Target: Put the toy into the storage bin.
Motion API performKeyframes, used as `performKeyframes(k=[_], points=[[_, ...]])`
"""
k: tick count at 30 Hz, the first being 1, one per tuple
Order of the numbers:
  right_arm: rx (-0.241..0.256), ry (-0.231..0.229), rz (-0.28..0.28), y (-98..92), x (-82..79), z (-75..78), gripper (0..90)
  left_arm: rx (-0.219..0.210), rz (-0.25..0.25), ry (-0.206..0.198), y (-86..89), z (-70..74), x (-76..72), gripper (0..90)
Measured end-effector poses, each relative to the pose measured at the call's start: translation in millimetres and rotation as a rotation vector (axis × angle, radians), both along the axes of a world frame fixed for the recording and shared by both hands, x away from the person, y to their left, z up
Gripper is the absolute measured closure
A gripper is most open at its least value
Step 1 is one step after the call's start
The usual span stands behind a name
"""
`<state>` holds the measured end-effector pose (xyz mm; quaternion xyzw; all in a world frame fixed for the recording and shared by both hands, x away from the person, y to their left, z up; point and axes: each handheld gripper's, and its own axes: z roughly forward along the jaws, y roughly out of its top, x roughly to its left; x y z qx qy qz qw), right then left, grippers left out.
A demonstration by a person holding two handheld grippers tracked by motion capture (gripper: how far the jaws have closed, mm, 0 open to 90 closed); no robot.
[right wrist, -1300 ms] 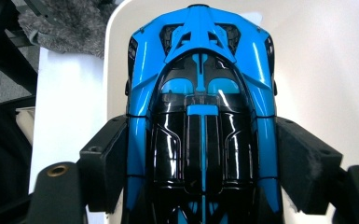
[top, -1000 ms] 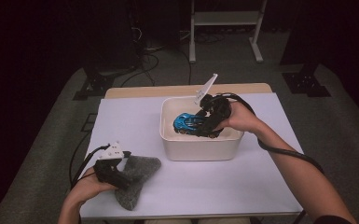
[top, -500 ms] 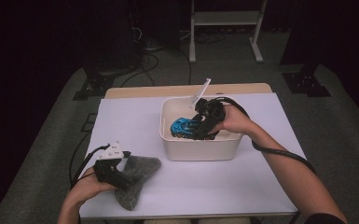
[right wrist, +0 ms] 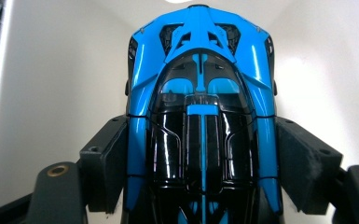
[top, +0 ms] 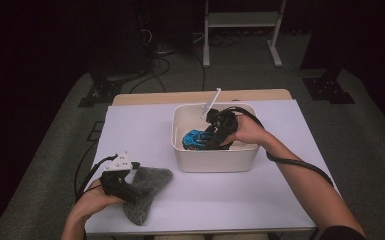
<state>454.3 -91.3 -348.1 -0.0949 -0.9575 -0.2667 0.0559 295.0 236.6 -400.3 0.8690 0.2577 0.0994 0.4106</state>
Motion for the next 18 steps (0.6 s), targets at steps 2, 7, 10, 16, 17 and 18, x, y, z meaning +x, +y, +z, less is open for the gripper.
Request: performKeyframes(k=[2,7,10,16,17,18], points=[[-0.006,0.004,0.001,0.2,1.4,-2.1,25.2,-0.001,-0.002,-0.002,0.1,0.1,-0.1,0.3],[-0.024,0.011,-0.001,2.3,2.9,-5.1,25.2,-0.002,-0.001,-0.004,0.1,0.9,-0.2,0.3],[-0.031,0.020,-0.003,4.0,3.5,-7.0,25.2,-0.002,-0.002,-0.002,-0.3,0.5,-0.3,0.2],[-0.053,0.034,-0.010,5.3,5.8,-10.4,25.2,-0.001,-0.003,-0.005,-0.2,0.7,-0.2,0.2],[-0.056,0.034,-0.011,5.2,5.9,-10.6,25.2,-0.003,-0.003,-0.005,-0.1,0.9,0.0,0.2],[-0.058,0.036,-0.012,5.4,6.4,-11.2,25.2,-0.002,-0.004,-0.006,-0.1,1.0,0.0,0.3]])
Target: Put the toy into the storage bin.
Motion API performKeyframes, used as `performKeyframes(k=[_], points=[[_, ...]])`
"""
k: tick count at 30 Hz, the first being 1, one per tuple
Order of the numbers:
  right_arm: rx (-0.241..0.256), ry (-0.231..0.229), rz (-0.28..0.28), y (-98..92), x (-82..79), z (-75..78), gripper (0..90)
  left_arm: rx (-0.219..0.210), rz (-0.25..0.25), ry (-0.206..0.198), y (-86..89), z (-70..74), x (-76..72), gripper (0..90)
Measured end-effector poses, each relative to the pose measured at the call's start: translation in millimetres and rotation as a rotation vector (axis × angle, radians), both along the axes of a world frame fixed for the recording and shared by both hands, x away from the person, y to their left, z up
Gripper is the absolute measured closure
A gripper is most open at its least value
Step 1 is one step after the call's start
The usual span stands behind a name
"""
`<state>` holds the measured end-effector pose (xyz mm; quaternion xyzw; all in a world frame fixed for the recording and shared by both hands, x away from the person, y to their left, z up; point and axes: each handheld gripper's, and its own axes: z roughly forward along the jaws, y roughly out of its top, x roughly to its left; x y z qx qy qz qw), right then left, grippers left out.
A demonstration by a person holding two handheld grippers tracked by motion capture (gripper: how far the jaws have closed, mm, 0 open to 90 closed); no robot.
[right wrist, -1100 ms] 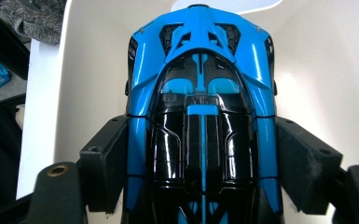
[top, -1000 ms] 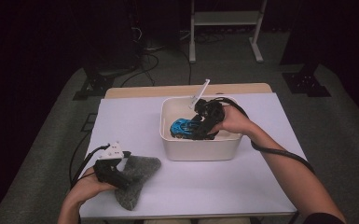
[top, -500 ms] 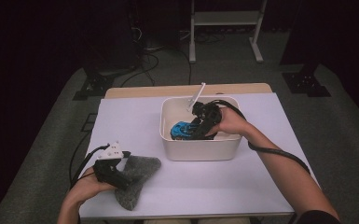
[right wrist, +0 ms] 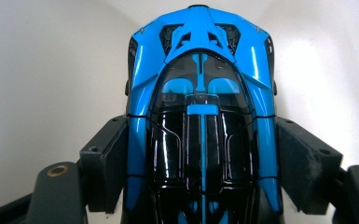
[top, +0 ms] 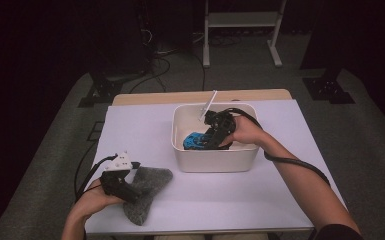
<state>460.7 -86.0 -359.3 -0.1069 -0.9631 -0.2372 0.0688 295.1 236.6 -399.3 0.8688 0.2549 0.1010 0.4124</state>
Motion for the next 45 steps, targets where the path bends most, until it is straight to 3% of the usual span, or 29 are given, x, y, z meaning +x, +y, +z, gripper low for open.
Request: performKeyframes(k=[30,45], points=[[-0.084,0.024,-0.003,4.9,0.9,-9.2,25.2,0.005,0.001,-0.002,0.8,0.5,-0.3,0.3],[-0.074,0.034,0.001,4.6,1.8,-8.3,25.1,0.005,0.002,-0.005,1.5,1.1,-1.1,0.3]])
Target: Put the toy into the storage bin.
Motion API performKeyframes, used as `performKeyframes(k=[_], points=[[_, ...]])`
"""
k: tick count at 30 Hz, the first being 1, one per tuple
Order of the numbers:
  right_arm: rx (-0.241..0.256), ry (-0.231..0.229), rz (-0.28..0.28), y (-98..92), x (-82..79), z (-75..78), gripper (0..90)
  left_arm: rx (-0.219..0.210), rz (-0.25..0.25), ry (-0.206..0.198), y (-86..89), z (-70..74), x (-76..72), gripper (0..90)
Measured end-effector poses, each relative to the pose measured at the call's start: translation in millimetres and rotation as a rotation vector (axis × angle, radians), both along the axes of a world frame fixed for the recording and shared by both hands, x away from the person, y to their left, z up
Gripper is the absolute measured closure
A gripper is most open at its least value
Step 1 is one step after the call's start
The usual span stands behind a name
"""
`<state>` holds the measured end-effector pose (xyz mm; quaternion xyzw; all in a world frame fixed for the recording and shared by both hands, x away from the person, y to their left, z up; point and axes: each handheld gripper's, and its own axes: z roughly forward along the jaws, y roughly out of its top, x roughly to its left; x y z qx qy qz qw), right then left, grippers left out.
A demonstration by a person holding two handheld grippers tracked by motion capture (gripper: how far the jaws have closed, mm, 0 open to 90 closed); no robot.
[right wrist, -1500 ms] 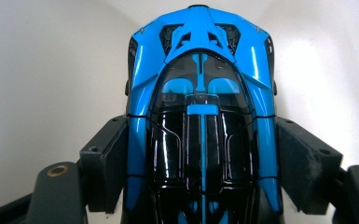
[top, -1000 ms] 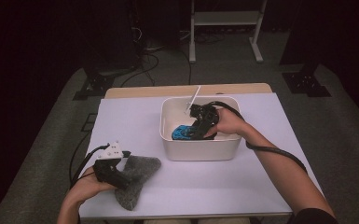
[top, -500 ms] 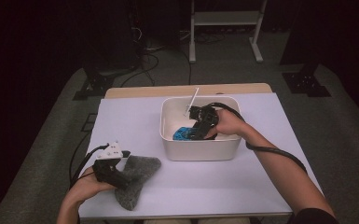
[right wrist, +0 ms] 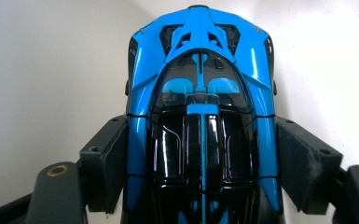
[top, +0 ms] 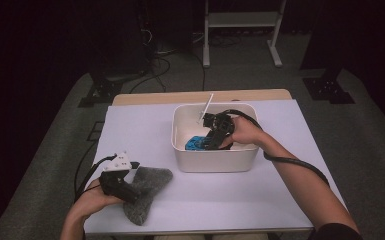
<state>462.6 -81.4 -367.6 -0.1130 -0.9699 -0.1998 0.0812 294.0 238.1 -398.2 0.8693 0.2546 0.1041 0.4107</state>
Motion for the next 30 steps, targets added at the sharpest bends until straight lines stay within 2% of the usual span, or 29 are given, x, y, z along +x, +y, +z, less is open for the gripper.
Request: performKeyframes(k=[6,10,14,17,20,21,22,24,25,30], points=[[-0.005,-0.003,0.000,0.3,-0.1,-0.3,25.1,-0.001,-0.002,-0.001,-0.3,0.5,0.0,0.2],[0.008,0.005,-0.005,-0.5,1.4,1.0,26.6,-0.001,-0.008,-0.003,-0.7,0.6,-0.1,0.3],[-0.030,0.007,-0.001,1.3,2.3,-3.1,26.4,-0.001,-0.005,-0.004,0.1,0.9,-0.6,0.3],[-0.037,0.011,-0.010,0.8,2.7,-3.9,26.2,-0.006,-0.005,-0.007,0.8,2.2,-0.7,0.3],[-0.074,0.008,-0.013,2.6,2.3,-6.8,25.3,-0.011,-0.009,-0.008,0.5,2.3,-1.2,0.2],[-0.068,0.011,-0.018,2.5,2.6,-7.2,26.3,-0.013,-0.010,-0.007,0.4,2.3,-1.3,0.3],[-0.036,0.020,-0.038,0.4,3.6,-3.6,29.5,-0.015,-0.014,-0.006,0.5,2.4,-1.2,0.2],[0.008,0.026,-0.049,-1.8,5.1,3.1,30.5,-0.018,-0.014,-0.006,-0.3,2.7,-1.0,0.2],[-0.001,0.009,-0.051,-1.5,4.4,6.0,30.4,-0.017,-0.017,-0.005,-0.8,2.7,-1.2,0.3],[-0.001,0.011,-0.044,-0.2,3.2,6.4,30.5,-0.018,-0.015,-0.007,-0.4,2.7,-1.6,0.2]])
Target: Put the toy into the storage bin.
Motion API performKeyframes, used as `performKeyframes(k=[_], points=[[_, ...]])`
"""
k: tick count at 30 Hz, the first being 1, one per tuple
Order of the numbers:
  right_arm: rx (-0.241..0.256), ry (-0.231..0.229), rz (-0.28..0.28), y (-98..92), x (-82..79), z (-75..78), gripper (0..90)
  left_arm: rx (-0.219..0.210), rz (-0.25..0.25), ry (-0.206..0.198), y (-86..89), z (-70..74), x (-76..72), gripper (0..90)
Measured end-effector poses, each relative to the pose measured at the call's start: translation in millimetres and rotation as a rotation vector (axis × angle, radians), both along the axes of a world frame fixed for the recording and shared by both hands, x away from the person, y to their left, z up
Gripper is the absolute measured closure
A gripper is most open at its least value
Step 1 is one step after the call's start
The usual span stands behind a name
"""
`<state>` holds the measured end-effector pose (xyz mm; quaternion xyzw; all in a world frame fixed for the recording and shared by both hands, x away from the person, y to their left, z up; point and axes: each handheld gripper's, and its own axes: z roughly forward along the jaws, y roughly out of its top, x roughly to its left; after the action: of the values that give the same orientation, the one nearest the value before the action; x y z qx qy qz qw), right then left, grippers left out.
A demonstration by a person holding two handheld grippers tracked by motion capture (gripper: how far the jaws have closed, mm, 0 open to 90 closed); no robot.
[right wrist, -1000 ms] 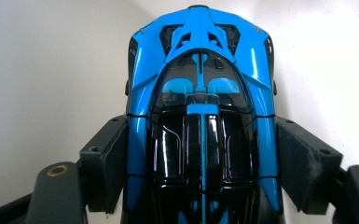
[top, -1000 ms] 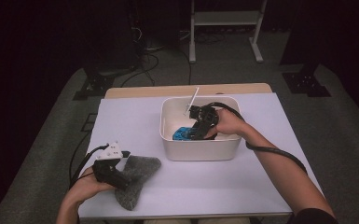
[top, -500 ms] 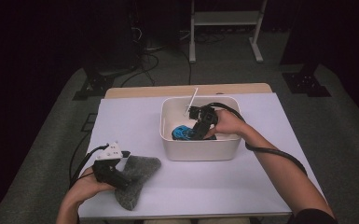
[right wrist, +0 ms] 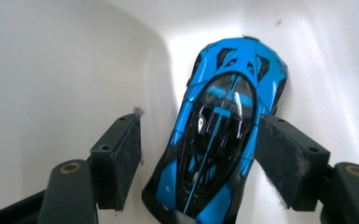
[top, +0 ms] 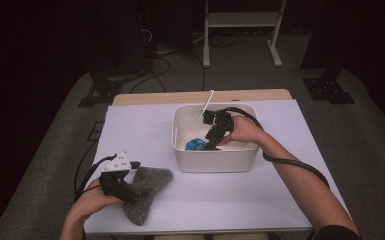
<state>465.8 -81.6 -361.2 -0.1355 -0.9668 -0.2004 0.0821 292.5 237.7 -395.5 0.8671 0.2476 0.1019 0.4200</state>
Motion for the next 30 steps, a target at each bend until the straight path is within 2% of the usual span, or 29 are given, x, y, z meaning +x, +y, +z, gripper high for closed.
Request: performKeyframes(k=[5,11,21,30], points=[[0.009,0.008,0.004,-1.5,-0.6,1.3,30.9,0.000,0.002,-0.002,0.4,-0.5,0.2,0.3],[0.038,0.002,0.005,-7.1,-3.6,7.4,31.6,-0.005,0.001,-0.003,-1.8,-0.1,0.6,0.2],[0.056,-0.014,0.007,-14.9,-7.3,15.6,31.5,0.004,-0.004,-0.004,-3.7,-0.8,0.1,0.3],[0.116,-0.027,-0.015,-25.1,-11.8,34.2,32.0,-0.004,0.002,-0.015,-2.5,1.8,-0.2,0.3]])
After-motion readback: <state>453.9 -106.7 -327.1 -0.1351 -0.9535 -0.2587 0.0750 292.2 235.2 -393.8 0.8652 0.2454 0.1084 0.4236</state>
